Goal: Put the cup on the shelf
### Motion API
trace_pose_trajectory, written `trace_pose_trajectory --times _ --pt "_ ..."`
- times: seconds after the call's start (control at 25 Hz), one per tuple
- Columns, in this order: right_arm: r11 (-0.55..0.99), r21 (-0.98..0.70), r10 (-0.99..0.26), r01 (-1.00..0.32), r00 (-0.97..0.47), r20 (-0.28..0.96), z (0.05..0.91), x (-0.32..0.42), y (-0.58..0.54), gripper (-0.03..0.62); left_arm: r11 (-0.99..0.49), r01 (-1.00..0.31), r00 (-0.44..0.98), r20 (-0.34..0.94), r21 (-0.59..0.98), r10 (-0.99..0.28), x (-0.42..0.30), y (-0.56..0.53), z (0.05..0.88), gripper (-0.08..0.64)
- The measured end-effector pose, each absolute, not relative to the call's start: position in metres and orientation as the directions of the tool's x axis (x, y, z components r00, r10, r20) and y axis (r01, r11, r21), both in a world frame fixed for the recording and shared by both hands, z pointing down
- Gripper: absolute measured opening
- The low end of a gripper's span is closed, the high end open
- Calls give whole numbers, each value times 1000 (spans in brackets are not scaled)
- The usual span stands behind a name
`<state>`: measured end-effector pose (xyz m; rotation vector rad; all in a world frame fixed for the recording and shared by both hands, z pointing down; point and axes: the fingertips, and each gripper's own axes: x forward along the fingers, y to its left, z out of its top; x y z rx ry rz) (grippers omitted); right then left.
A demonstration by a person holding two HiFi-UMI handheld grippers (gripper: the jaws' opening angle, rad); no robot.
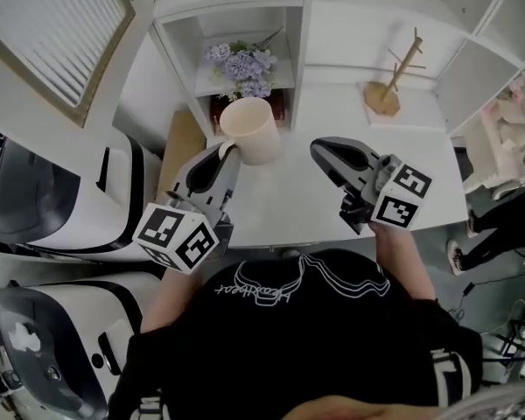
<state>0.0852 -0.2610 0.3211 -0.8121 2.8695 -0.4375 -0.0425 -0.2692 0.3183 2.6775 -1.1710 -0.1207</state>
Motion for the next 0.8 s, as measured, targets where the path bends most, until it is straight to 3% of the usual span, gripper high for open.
trace_pose_trajectory --times 0.8 --pt "890 -255 -408 -379 -910 -73 314 106 -303 6 -502 -861 496 -91 77 -864 -41 -319 254 41"
